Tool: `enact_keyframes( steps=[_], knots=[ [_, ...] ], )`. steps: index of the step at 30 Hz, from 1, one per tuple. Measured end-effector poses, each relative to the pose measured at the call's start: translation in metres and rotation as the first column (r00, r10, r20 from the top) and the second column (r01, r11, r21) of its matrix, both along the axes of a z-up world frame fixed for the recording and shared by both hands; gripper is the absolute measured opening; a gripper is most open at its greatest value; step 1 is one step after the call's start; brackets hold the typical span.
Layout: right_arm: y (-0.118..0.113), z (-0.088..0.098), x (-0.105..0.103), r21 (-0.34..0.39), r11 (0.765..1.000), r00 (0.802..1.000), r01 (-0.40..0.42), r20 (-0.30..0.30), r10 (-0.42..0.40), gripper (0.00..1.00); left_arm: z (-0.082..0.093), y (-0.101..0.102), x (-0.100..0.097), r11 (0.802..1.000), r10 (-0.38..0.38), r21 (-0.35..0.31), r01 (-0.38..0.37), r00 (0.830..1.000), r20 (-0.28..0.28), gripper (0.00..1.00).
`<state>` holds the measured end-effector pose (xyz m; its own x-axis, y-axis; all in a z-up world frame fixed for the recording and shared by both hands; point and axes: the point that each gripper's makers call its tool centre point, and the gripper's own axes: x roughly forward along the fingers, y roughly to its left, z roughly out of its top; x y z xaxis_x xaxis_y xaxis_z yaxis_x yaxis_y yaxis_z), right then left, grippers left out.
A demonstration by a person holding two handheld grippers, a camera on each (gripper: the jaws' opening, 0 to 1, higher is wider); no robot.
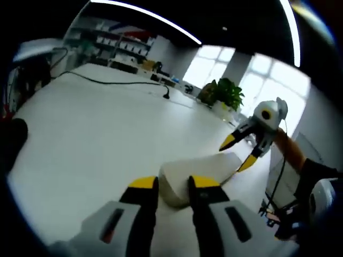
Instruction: Arrange the utensils inside the cutlery case until each visible utensil rests in its matching compartment.
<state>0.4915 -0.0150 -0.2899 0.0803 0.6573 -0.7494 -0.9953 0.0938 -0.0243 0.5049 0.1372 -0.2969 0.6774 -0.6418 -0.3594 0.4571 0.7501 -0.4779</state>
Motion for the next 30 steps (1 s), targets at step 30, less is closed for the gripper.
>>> enact_keyframes(
  steps=[30],
  knots=[
    [0.043, -0.009, -0.002, -0.308, 0.951, 0.998, -0.003, -0.054, -0.014, 0.16, -0.004, -0.002, 0.004, 0.995, 0.001, -0.097, -0.004, 0.999, -0.034, 0.24]
  ],
)
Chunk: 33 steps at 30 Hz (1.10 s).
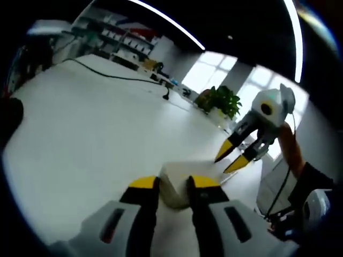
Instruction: Arrange the utensils inside the cutlery case until each visible utensil rests in its matching compartment.
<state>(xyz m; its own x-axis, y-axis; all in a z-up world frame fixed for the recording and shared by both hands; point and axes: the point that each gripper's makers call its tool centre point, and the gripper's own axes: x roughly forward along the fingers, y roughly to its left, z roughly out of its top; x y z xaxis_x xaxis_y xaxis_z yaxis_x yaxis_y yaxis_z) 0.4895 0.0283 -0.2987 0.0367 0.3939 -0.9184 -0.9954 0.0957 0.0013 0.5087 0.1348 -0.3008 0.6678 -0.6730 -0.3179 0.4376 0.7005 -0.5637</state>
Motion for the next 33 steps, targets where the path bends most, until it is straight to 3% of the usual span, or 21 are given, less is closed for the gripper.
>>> enact_keyframes(
  steps=[4, 7, 11, 16, 27, 33],
  knots=[
    [0.0, -0.001, 0.0, -0.063, 0.998, 1.0, 0.018, -0.005, -0.019, 0.16, -0.001, 0.0, 0.001, 1.0, -0.001, -0.016, 0.001, 1.0, -0.008, 0.24],
    [-0.002, -0.002, 0.0, -0.142, 0.99, 1.0, -0.012, 0.01, 0.014, 0.16, -0.001, 0.001, 0.002, 1.0, 0.001, -0.023, -0.001, 1.0, -0.011, 0.24],
    [-0.001, -0.003, 0.001, -0.193, 0.98, 0.999, -0.047, -0.003, 0.047, 0.16, -0.001, 0.001, 0.003, 1.0, -0.001, -0.02, 0.001, 1.0, -0.008, 0.24],
    [-0.002, -0.002, 0.005, -0.208, 0.975, 0.996, -0.083, -0.006, 0.084, 0.15, -0.002, 0.001, 0.003, 1.0, -0.002, -0.025, 0.002, 1.0, -0.004, 0.25],
    [-0.003, -0.003, 0.018, -0.143, 0.989, 0.999, -0.036, -0.016, 0.034, 0.04, -0.004, 0.0, 0.002, 0.998, -0.004, -0.059, 0.002, 1.0, -0.021, 0.25],
    [0.0, -0.005, 0.017, -0.208, 0.976, 0.998, -0.056, 0.001, 0.057, 0.04, -0.005, 0.0, 0.002, 0.999, -0.006, -0.054, 0.006, 1.0, -0.014, 0.24]
  ],
)
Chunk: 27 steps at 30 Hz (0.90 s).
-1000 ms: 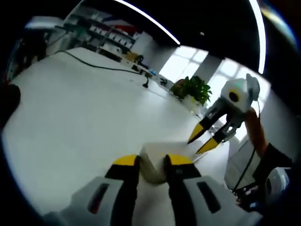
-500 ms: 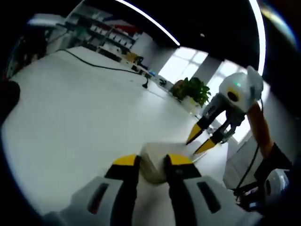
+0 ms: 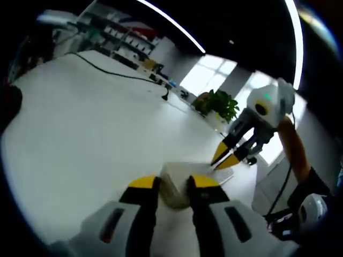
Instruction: Arrange the utensils inside the cutlery case until each visible utensil rests in its matching compartment.
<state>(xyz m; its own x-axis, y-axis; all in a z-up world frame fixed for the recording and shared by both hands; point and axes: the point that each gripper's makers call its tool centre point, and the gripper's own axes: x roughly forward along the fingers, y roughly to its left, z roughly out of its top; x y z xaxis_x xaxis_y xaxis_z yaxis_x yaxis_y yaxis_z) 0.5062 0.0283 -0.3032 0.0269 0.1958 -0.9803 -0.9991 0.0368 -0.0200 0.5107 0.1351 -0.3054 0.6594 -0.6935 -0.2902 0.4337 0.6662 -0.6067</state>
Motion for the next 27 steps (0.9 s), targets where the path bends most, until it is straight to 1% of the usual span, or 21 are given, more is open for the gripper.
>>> enact_keyframes(
  steps=[2, 5, 9, 11, 13, 14, 15, 16, 17, 18, 19, 20, 21, 22, 23, 24, 25, 26, 27],
  knots=[
    [0.001, -0.001, -0.002, -0.031, 1.0, 1.0, -0.005, 0.016, 0.005, 0.04, 0.0, 0.0, 0.0, 1.0, 0.003, 0.004, -0.003, 1.0, 0.001, 0.24],
    [0.002, -0.001, -0.003, -0.063, 0.998, 0.998, -0.032, 0.051, 0.036, 0.04, 0.0, 0.002, 0.001, 1.0, 0.005, 0.007, -0.005, 1.0, 0.005, 0.24],
    [0.002, -0.001, -0.002, -0.064, 0.998, 0.999, -0.012, 0.042, 0.015, 0.04, 0.0, 0.005, 0.003, 1.0, 0.006, 0.006, -0.006, 1.0, 0.011, 0.24],
    [0.001, -0.001, -0.002, -0.055, 0.998, 0.999, -0.01, 0.039, 0.012, 0.04, 0.002, 0.005, 0.003, 0.999, -0.006, 0.038, 0.004, 0.999, 0.049, 0.23],
    [0.001, -0.001, -0.002, -0.045, 0.999, 0.999, -0.009, 0.036, 0.011, 0.04, 0.008, 0.009, 0.004, 0.996, -0.004, 0.085, -0.004, 0.996, 0.092, 0.21],
    [0.001, -0.001, -0.003, -0.042, 0.999, 0.999, -0.01, 0.033, 0.011, 0.04, 0.013, 0.011, 0.003, 0.993, -0.013, 0.122, -0.002, 0.992, 0.123, 0.2],
    [0.001, -0.001, -0.002, -0.039, 0.999, 1.0, -0.01, 0.029, 0.011, 0.04, 0.021, 0.012, 0.003, 0.992, -0.025, 0.129, 0.004, 0.987, 0.16, 0.2],
    [0.001, -0.001, -0.002, -0.038, 0.999, 1.0, -0.01, 0.026, 0.011, 0.04, 0.026, 0.013, 0.002, 0.992, -0.027, 0.124, 0.006, 0.985, 0.17, 0.2],
    [0.0, -0.001, -0.002, -0.037, 0.999, 1.0, -0.01, 0.022, 0.011, 0.04, 0.038, 0.012, -0.001, 0.995, -0.038, 0.102, 0.018, 0.98, 0.194, 0.2],
    [0.0, -0.001, -0.002, -0.036, 0.999, 1.0, -0.009, 0.018, 0.01, 0.04, 0.044, 0.01, -0.002, 0.995, -0.048, 0.097, 0.029, 0.977, 0.21, 0.2],
    [0.0, -0.001, -0.001, -0.034, 0.999, 1.0, -0.008, 0.015, 0.008, 0.04, 0.051, 0.008, -0.004, 0.994, -0.07, 0.101, 0.047, 0.97, 0.233, 0.2],
    [-0.001, -0.001, -0.001, -0.033, 0.999, 1.0, -0.005, 0.011, 0.005, 0.04, 0.055, 0.004, -0.006, 0.99, -0.095, 0.128, 0.064, 0.963, 0.252, 0.2],
    [-0.001, -0.001, -0.002, -0.031, 1.0, 1.0, -0.008, 0.008, 0.008, 0.04, 0.058, 0.002, -0.006, 0.982, -0.122, 0.17, 0.078, 0.955, 0.269, 0.2],
    [-0.002, -0.001, -0.002, -0.028, 1.0, 1.0, -0.014, 0.006, 0.014, 0.04, 0.058, -0.001, -0.007, 0.97, -0.152, 0.226, 0.089, 0.948, 0.279, 0.2],
    [-0.002, -0.001, -0.002, -0.027, 1.0, 1.0, -0.014, 0.005, 0.014, 0.04, 0.058, -0.003, -0.006, 0.951, -0.186, 0.295, 0.097, 0.939, 0.291, 0.19],
    [-0.002, -0.001, -0.002, -0.025, 1.0, 1.0, -0.015, 0.003, 0.015, 0.04, 0.056, -0.004, -0.006, 0.928, -0.215, 0.357, 0.107, 0.936, 0.278, 0.16],
    [-0.002, -0.001, -0.003, -0.022, 1.0, 1.0, -0.022, 0.003, 0.022, 0.04, 0.056, -0.006, -0.005, 0.899, -0.252, 0.423, 0.115, 0.925, 0.283, 0.15],
    [-0.002, -0.001, -0.003, -0.02, 1.0, 1.0, -0.023, 0.002, 0.023, 0.04, 0.057, -0.007, -0.003, 0.875, -0.276, 0.47, 0.116, 0.917, 0.288, 0.15],
    [-0.002, -0.001, -0.003, -0.018, 1.0, 1.0, -0.023, 0.002, 0.023, 0.04, 0.057, -0.008, -0.002, 0.853, -0.302, 0.506, 0.131, 0.914, 0.272, 0.15]
  ],
)
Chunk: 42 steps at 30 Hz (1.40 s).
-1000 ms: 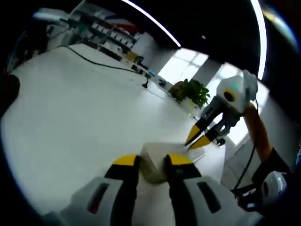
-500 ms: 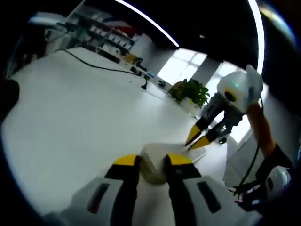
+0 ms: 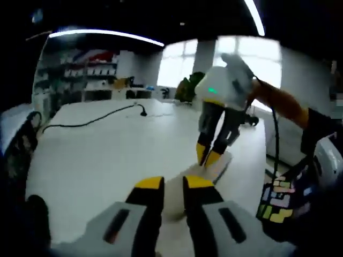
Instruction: Arrange the utensils inside the cutlery case until each visible utensil rests in its matching compartment.
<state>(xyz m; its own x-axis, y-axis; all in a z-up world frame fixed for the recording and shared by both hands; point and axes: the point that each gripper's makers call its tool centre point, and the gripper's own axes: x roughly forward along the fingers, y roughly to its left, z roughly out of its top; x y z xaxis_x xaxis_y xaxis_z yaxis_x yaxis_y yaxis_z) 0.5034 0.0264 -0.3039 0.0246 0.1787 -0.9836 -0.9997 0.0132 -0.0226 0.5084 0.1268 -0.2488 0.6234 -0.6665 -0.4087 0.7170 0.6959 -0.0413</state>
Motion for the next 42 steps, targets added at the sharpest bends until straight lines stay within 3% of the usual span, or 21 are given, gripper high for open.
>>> enact_keyframes(
  steps=[3, 8, 13, 18, 21, 25, 27, 30, 34, 38, 42],
  knots=[
    [0.0, 0.0, 0.0, 0.003, 1.0, 1.0, 0.0, 0.003, 0.0, 0.04, 0.003, -0.006, -0.002, 0.993, -0.072, 0.094, 0.072, 0.997, -0.003, 0.19],
    [0.001, 0.0, 0.0, -0.004, 1.0, 1.0, -0.006, 0.004, 0.006, 0.04, 0.001, -0.01, -0.005, 0.977, -0.122, 0.167, 0.131, 0.99, -0.064, 0.22],
    [0.001, 0.0, -0.001, -0.001, 1.0, 1.0, -0.02, 0.014, 0.02, 0.04, -0.008, -0.008, -0.01, 0.941, -0.175, 0.272, 0.201, 0.978, -0.116, 0.2],
    [0.0, 0.0, -0.001, 0.038, 0.999, 1.0, -0.017, 0.013, 0.016, 0.04, -0.022, -0.013, -0.015, 0.889, -0.259, 0.337, 0.31, 0.947, -0.19, 0.23],
    [0.0, 0.0, -0.001, 0.062, 0.998, 1.0, -0.012, 0.012, 0.012, 0.04, -0.026, -0.014, -0.012, 0.861, -0.282, 0.376, 0.341, 0.937, -0.204, 0.24],
    [0.0, 0.0, -0.001, 0.082, 0.997, 1.0, -0.009, 0.005, 0.009, 0.04, -0.034, -0.01, -0.012, 0.807, -0.286, 0.449, 0.383, 0.919, -0.27, 0.24],
    [0.0, 0.001, -0.001, 0.091, 0.996, 1.0, -0.012, 0.0, 0.013, 0.04, -0.034, -0.011, -0.011, 0.795, -0.29, 0.46, 0.396, 0.913, -0.286, 0.24],
    [-0.003, 0.004, -0.003, 0.101, 0.995, 1.0, -0.025, -0.006, 0.026, 0.08, -0.036, -0.009, -0.012, 0.761, -0.293, 0.5, 0.414, 0.906, -0.305, 0.24],
    [-0.016, 0.002, -0.002, 0.084, 0.996, 1.0, -0.02, -0.003, 0.02, 0.08, -0.037, -0.011, -0.016, 0.735, -0.303, 0.516, 0.44, 0.894, -0.331, 0.23],
    [-0.035, 0.009, -0.005, 0.106, 0.994, 1.0, 0.007, -0.019, -0.005, 0.07, -0.042, -0.01, -0.02, 0.695, -0.3, 0.55, 0.464, 0.881, -0.365, 0.23],
    [-0.06, 0.011, -0.01, 0.098, 0.995, 0.999, 0.031, -0.032, -0.028, 0.07, -0.049, -0.011, -0.029, 0.676, -0.286, 0.563, 0.476, 0.873, -0.394, 0.23]
  ],
)
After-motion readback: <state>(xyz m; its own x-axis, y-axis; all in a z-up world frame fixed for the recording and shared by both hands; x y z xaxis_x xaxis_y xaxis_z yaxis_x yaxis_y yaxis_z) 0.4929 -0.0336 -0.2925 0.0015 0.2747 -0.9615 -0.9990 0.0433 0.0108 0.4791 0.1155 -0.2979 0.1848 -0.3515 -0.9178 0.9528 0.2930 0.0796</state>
